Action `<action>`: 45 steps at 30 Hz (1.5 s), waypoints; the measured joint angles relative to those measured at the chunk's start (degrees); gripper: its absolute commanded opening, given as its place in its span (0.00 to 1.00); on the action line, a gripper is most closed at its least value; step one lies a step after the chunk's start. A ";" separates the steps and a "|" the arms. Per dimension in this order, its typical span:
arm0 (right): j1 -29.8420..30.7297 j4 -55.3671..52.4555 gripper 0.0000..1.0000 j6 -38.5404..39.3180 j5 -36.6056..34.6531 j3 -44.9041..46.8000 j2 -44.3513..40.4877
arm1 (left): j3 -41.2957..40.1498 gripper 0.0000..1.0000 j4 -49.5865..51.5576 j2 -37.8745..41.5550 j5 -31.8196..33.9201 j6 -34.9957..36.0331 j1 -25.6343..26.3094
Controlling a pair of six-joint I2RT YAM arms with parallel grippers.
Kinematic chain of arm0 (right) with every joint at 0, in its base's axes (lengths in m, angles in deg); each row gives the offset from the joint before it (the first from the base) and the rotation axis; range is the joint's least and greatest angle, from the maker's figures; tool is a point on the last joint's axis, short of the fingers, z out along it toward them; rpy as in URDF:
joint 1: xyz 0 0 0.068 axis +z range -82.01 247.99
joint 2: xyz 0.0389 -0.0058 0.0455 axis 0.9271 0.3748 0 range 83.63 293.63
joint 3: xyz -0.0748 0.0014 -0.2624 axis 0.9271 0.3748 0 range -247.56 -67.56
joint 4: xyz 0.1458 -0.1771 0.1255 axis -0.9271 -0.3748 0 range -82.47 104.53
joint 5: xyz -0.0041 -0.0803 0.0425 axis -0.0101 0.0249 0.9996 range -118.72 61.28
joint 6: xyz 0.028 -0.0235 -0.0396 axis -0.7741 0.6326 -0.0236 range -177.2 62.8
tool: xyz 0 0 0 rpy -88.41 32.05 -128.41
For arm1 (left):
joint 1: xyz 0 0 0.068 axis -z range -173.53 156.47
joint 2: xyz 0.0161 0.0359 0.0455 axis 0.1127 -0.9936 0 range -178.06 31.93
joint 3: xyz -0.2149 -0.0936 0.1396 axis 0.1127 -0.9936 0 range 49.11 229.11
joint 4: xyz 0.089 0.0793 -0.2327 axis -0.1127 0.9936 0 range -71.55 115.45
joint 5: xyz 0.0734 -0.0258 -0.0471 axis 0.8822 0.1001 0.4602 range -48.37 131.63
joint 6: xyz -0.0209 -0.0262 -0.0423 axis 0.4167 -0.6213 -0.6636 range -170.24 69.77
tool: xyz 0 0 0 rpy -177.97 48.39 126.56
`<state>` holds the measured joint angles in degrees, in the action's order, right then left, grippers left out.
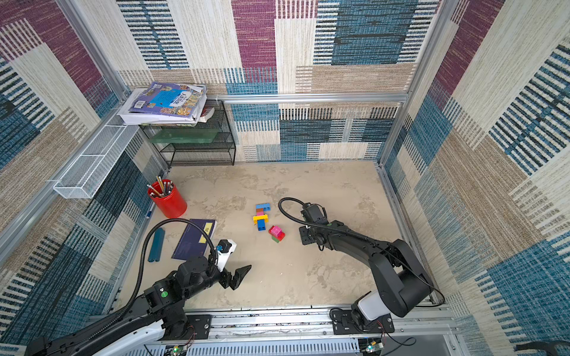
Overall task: Assemble the letter f with lego
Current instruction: Pick up the lego brick from the center of the board.
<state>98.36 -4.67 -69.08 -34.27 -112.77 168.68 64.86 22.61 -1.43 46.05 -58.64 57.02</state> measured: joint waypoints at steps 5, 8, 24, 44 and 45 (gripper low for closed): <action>0.28 0.04 0.51 0.02 0.66 -0.02 1.16 | 0.00 0.99 0.02 -0.50 0.28 0.00 0.00; 0.70 0.00 0.50 0.15 1.16 -0.17 2.36 | 0.02 0.99 0.11 -0.79 0.50 0.00 0.00; 1.88 -0.42 0.43 0.15 0.44 -1.79 5.68 | 0.11 0.99 0.33 -1.07 1.25 0.00 0.00; 1.84 -3.45 0.35 1.31 0.39 -5.95 5.68 | 0.76 0.99 0.85 -1.03 1.44 -0.02 -0.02; 1.84 -3.85 0.35 1.49 0.39 -6.86 5.44 | 0.76 0.99 0.85 -1.05 1.53 -0.04 -0.02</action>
<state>100.19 -8.52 -67.59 -33.87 -119.63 174.12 65.63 23.47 -2.48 47.58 -58.68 56.99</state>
